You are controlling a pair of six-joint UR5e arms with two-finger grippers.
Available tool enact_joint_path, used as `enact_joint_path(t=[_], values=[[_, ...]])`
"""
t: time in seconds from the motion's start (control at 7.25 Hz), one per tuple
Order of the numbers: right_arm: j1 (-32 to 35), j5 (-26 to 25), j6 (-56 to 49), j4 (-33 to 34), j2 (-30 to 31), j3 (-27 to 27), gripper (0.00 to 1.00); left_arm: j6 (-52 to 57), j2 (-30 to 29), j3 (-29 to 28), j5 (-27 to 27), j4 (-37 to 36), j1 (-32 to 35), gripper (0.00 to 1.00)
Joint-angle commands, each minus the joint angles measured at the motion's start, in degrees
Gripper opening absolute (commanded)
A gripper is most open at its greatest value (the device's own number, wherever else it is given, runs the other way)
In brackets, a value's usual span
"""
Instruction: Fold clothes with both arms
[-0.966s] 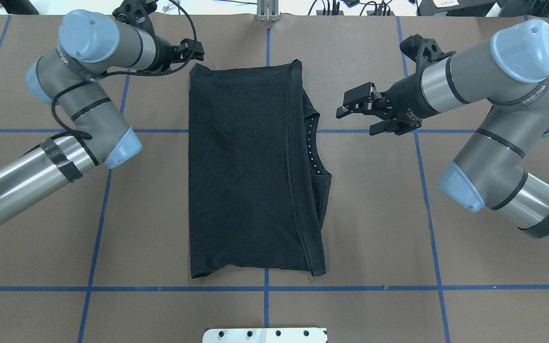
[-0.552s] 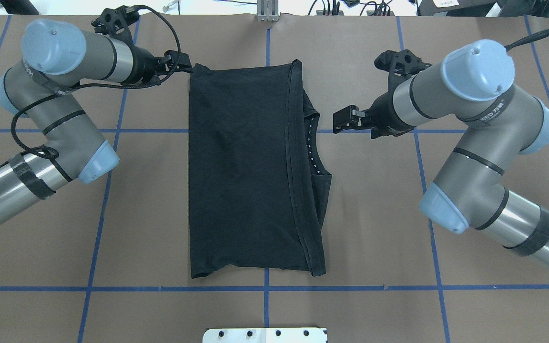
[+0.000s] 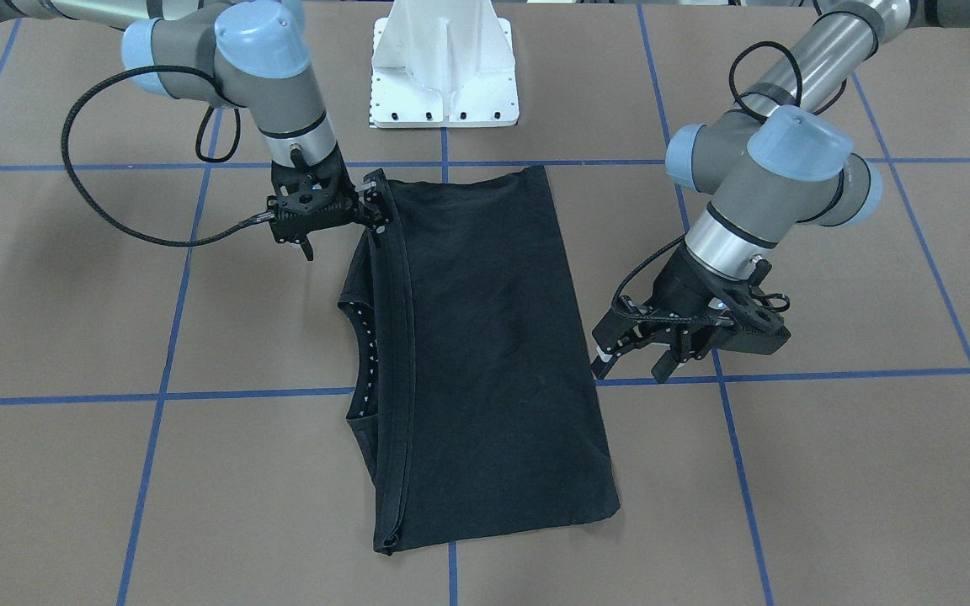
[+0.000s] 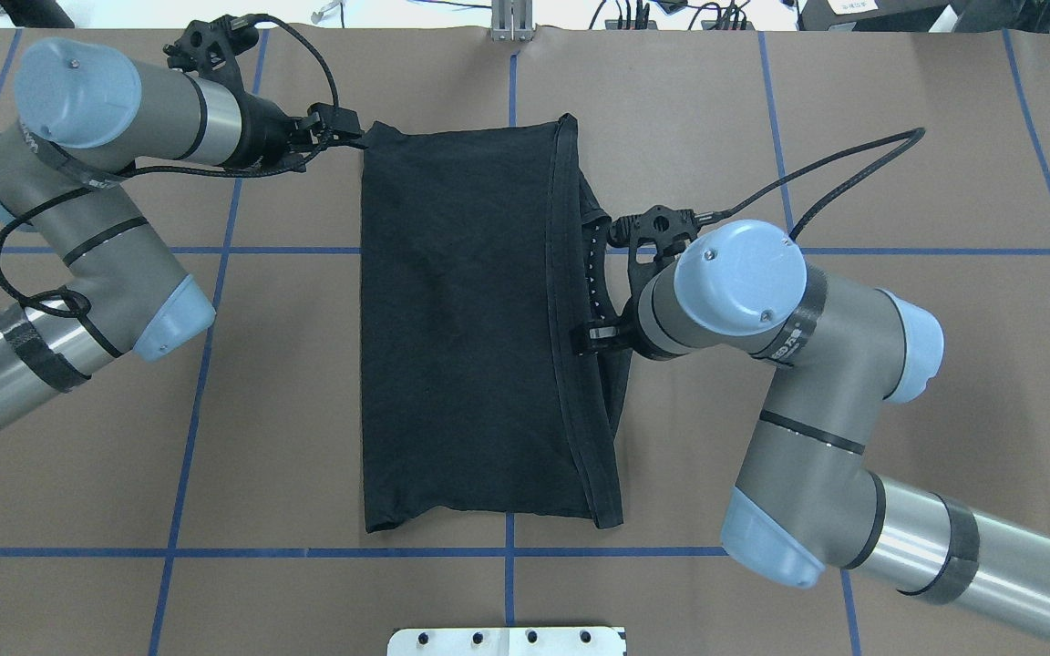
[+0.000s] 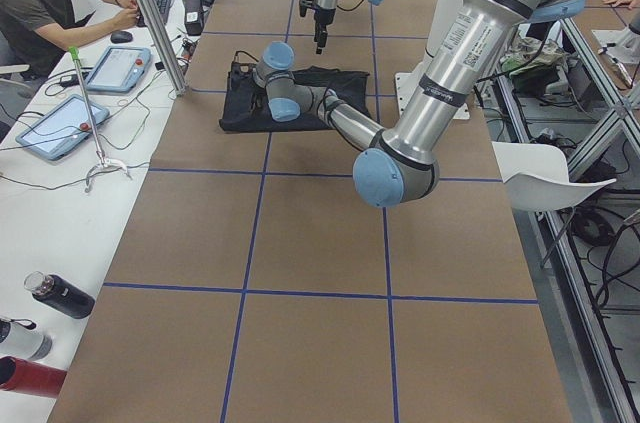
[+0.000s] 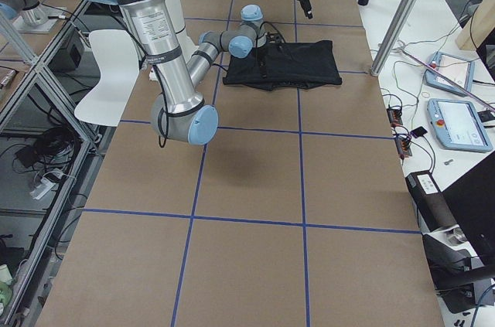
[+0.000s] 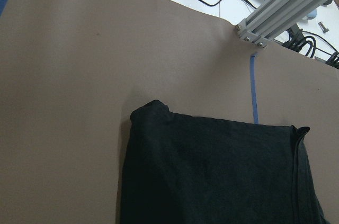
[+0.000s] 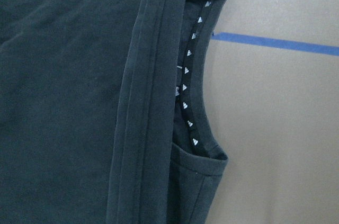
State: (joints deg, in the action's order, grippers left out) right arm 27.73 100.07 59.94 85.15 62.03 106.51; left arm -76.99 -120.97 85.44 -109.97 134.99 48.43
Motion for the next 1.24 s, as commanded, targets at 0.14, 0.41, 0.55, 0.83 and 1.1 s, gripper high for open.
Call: enact_joint_path(t=[0.14,0.41,0.55,0.83,1.1], values=[[-5.22,-0.75,-8.44,-0.07,-0.68,-0.33,1.0,0.0,0.12,0.6,-0.33,-0.08,0.0,1.0],[-6.37,-0.93,-8.44,-0.16,-0.6,-0.78,1.0,-0.09,0.12,0.6,-0.42,-0.08,0.0,1.0],[-7.24,-2.76,-8.44,0.1,-0.51,-1.21,1.0,-0.09,0.12,0.6,-0.42,-0.17,0.0,1.0],[-8.04,-3.83,-8.44,0.37,-0.08,-1.75,1.0,-0.18,0.12,0.6,-0.6,-0.17,0.0,1.0],[-8.92,-3.92,-8.18,0.37,-0.07,-1.83,0.98,-0.35,0.12,0.34,-1.04,-0.08,0.0,1.0]])
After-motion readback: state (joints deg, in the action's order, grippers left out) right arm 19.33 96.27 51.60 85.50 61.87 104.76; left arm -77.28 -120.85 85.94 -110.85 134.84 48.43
